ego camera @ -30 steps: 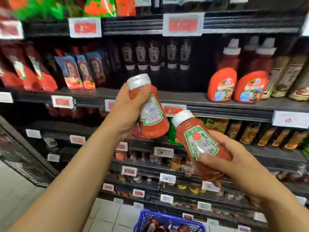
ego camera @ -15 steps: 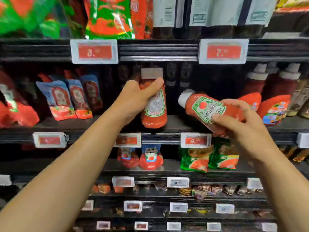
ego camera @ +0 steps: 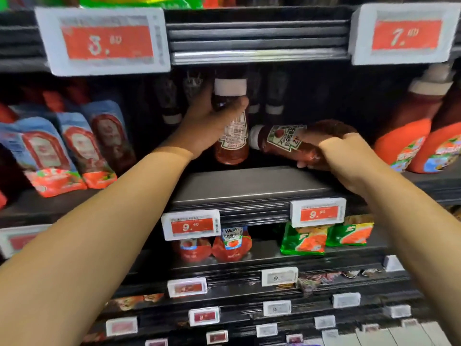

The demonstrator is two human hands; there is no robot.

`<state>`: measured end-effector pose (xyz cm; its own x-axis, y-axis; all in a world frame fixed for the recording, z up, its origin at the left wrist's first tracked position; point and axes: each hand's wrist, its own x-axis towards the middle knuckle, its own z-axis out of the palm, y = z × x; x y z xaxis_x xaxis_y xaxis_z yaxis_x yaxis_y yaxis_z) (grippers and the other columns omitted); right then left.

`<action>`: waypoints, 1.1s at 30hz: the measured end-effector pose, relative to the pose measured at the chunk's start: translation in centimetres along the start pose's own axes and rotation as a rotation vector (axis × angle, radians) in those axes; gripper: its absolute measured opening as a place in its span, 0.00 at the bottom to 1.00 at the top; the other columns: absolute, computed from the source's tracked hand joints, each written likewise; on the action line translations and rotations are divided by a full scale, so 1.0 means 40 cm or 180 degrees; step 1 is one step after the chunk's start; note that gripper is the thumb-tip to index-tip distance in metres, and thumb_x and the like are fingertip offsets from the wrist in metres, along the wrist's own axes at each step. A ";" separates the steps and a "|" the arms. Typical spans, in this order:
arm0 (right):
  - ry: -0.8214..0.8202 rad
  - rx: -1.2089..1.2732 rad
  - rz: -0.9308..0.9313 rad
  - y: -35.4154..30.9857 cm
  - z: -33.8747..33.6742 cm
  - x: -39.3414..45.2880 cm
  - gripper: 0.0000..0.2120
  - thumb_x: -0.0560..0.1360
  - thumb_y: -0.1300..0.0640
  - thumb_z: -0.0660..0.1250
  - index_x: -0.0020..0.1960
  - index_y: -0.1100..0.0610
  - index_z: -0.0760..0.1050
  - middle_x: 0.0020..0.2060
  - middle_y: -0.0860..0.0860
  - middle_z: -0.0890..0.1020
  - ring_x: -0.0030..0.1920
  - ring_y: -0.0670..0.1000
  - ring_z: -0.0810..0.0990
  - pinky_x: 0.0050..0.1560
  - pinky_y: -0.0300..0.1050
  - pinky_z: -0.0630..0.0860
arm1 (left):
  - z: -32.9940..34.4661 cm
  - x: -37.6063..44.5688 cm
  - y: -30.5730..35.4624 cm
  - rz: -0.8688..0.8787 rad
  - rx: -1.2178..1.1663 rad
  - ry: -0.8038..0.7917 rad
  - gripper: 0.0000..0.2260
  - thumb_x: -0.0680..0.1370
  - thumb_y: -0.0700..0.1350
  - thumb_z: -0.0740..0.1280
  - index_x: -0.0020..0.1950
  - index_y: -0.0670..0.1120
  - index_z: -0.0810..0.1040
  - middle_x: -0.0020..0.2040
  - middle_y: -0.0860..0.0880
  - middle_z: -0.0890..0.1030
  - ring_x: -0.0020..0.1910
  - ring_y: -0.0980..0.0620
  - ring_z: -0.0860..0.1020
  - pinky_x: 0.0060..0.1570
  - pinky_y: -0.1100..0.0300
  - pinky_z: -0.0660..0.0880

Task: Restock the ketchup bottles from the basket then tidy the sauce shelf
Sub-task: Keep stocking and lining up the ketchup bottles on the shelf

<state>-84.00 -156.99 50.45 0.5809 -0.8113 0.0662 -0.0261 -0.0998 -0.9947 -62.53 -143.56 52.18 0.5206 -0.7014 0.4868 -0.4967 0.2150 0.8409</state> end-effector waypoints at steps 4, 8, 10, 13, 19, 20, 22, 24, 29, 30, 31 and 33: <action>0.0026 -0.0767 -0.0129 0.002 0.016 0.033 0.19 0.72 0.49 0.77 0.60 0.51 0.78 0.50 0.53 0.85 0.44 0.55 0.86 0.43 0.46 0.82 | -0.020 0.037 -0.039 0.0065 0.0005 0.0048 0.29 0.72 0.59 0.75 0.69 0.50 0.72 0.58 0.58 0.83 0.60 0.58 0.80 0.57 0.59 0.79; -0.0224 -0.2109 -0.0428 -0.016 0.018 0.078 0.30 0.65 0.44 0.80 0.62 0.44 0.73 0.56 0.46 0.79 0.48 0.50 0.80 0.45 0.41 0.78 | -0.033 0.045 -0.068 0.0115 0.0087 0.0064 0.29 0.71 0.60 0.76 0.68 0.56 0.71 0.58 0.60 0.82 0.61 0.59 0.80 0.60 0.55 0.78; -0.0260 -0.3119 -0.0622 -0.025 0.019 0.099 0.37 0.59 0.37 0.80 0.65 0.40 0.71 0.54 0.42 0.76 0.51 0.48 0.77 0.46 0.37 0.71 | -0.033 0.043 -0.091 0.0020 0.0052 -0.0058 0.32 0.70 0.55 0.78 0.70 0.53 0.70 0.59 0.56 0.82 0.61 0.57 0.80 0.61 0.52 0.78; -0.0332 -0.3556 -0.0728 -0.030 0.030 0.129 0.37 0.59 0.33 0.76 0.65 0.41 0.72 0.48 0.41 0.74 0.45 0.47 0.74 0.39 0.31 0.63 | -0.039 0.044 -0.111 -0.0073 0.0087 -0.0362 0.37 0.67 0.48 0.81 0.73 0.49 0.68 0.62 0.51 0.81 0.62 0.54 0.80 0.63 0.50 0.76; -0.0574 -0.4038 -0.0588 -0.026 0.048 0.186 0.35 0.66 0.34 0.75 0.69 0.42 0.70 0.54 0.45 0.77 0.46 0.48 0.72 0.44 0.42 0.67 | -0.043 0.041 -0.140 -0.0310 0.0283 -0.0774 0.32 0.66 0.40 0.81 0.68 0.51 0.75 0.57 0.56 0.84 0.58 0.62 0.81 0.57 0.66 0.77; -0.0635 -0.4095 -0.0534 -0.032 0.051 0.193 0.37 0.66 0.34 0.75 0.71 0.43 0.69 0.57 0.46 0.77 0.49 0.49 0.72 0.47 0.42 0.67 | -0.042 0.042 -0.144 -0.0330 0.0289 -0.0807 0.32 0.66 0.38 0.81 0.67 0.51 0.75 0.55 0.57 0.84 0.57 0.62 0.81 0.55 0.67 0.78; -0.0712 -0.4186 -0.0510 -0.061 0.065 0.202 0.42 0.62 0.30 0.74 0.72 0.42 0.68 0.59 0.46 0.77 0.53 0.51 0.74 0.50 0.44 0.67 | -0.042 0.043 -0.147 -0.0340 0.0301 -0.0883 0.32 0.65 0.35 0.81 0.66 0.51 0.76 0.52 0.60 0.85 0.54 0.64 0.82 0.49 0.71 0.77; -0.0580 -0.3592 -0.0914 -0.115 0.097 0.200 0.44 0.56 0.23 0.68 0.69 0.39 0.70 0.60 0.43 0.79 0.56 0.49 0.78 0.49 0.44 0.70 | -0.038 0.045 -0.150 -0.0324 0.0278 -0.0864 0.32 0.65 0.33 0.80 0.66 0.50 0.76 0.52 0.61 0.85 0.53 0.64 0.82 0.47 0.73 0.76; -0.1001 -0.1962 -0.1775 -0.230 0.254 0.189 0.32 0.67 0.25 0.66 0.66 0.39 0.73 0.54 0.40 0.81 0.50 0.39 0.82 0.42 0.36 0.77 | -0.036 0.043 -0.146 -0.0350 0.0233 -0.0745 0.26 0.66 0.35 0.81 0.59 0.54 0.79 0.51 0.62 0.85 0.53 0.64 0.82 0.48 0.73 0.75; -0.1123 -0.2164 -0.1852 -0.232 0.279 0.191 0.27 0.70 0.29 0.68 0.65 0.40 0.74 0.53 0.40 0.81 0.50 0.39 0.81 0.40 0.34 0.75 | -0.042 0.043 -0.146 -0.0371 0.0221 -0.0738 0.25 0.66 0.36 0.81 0.58 0.55 0.79 0.51 0.61 0.85 0.53 0.64 0.82 0.49 0.73 0.76; -0.1174 -0.2295 -0.1870 -0.227 0.296 0.200 0.23 0.72 0.33 0.70 0.63 0.42 0.76 0.52 0.40 0.81 0.50 0.39 0.81 0.39 0.34 0.74 | -0.048 0.044 -0.145 -0.0395 0.0193 -0.0739 0.25 0.66 0.37 0.81 0.58 0.55 0.79 0.52 0.60 0.85 0.54 0.63 0.82 0.50 0.73 0.76; -0.1187 -0.2165 -0.1771 -0.206 0.308 0.224 0.17 0.74 0.37 0.70 0.59 0.43 0.77 0.51 0.41 0.81 0.50 0.40 0.80 0.40 0.36 0.73 | -0.059 0.043 -0.145 -0.0433 0.0143 -0.0711 0.26 0.66 0.39 0.81 0.59 0.56 0.78 0.54 0.59 0.85 0.56 0.62 0.82 0.51 0.72 0.76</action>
<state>-68.56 -156.36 58.25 0.8715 -0.3224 0.3696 -0.0671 -0.8249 -0.5613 -57.09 -144.42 48.70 0.4210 -0.8555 0.3016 -0.4655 0.0816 0.8813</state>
